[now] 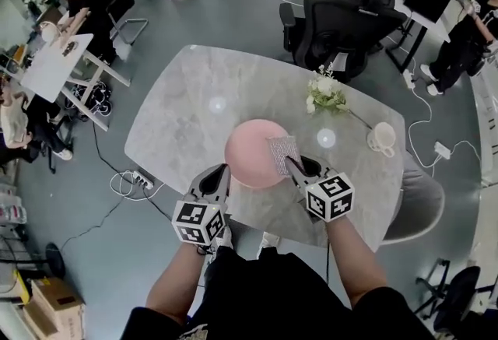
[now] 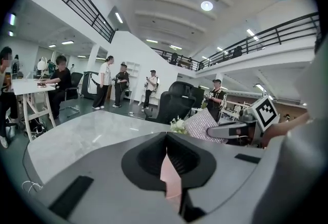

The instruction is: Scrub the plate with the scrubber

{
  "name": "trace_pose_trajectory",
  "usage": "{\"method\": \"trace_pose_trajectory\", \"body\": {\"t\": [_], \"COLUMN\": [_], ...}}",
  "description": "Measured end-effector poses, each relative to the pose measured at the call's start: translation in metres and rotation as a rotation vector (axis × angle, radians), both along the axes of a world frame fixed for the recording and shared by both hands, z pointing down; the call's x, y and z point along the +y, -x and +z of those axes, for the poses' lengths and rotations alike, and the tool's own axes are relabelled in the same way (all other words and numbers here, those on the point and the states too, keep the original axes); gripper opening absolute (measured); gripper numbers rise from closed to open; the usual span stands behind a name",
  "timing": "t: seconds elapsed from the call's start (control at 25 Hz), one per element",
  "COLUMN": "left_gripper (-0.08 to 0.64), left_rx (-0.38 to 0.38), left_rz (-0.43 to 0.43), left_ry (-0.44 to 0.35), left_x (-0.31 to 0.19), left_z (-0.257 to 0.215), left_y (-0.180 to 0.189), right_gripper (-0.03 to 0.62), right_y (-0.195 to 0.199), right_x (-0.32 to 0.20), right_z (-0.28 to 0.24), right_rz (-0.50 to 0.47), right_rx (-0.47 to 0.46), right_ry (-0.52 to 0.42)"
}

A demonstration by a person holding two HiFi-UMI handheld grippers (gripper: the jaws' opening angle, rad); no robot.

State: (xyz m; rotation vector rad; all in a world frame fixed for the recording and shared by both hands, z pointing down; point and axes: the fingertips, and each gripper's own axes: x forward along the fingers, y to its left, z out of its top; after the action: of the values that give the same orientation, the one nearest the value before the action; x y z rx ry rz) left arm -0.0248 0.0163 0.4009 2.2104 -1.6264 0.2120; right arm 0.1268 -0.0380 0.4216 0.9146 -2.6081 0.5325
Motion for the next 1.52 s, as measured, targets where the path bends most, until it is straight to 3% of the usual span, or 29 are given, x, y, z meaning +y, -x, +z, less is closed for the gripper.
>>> {"method": "trace_pose_trajectory", "body": {"t": [0.4, 0.88, 1.24, 1.52], "left_gripper": [0.017, 0.017, 0.017, 0.017], "left_rx": [0.016, 0.07, 0.101, 0.105], "left_rz": [0.092, 0.243, 0.31, 0.316], "left_ry": [-0.031, -0.04, -0.057, -0.073], "left_x": [0.073, 0.173, 0.22, 0.237], "left_z": [-0.017, -0.015, -0.018, -0.026], "left_y": [0.017, 0.053, 0.047, 0.031], "right_gripper": [0.073, 0.072, 0.072, 0.071], "right_y": [0.035, 0.078, 0.077, 0.069], "right_x": [0.075, 0.203, 0.27, 0.297], "right_z": [-0.016, -0.031, -0.037, -0.043], "right_rz": [0.026, 0.182, 0.251, 0.242], "right_rx": [-0.045, -0.064, -0.061, -0.057], "right_ry": [-0.003, -0.042, -0.068, -0.082]}}
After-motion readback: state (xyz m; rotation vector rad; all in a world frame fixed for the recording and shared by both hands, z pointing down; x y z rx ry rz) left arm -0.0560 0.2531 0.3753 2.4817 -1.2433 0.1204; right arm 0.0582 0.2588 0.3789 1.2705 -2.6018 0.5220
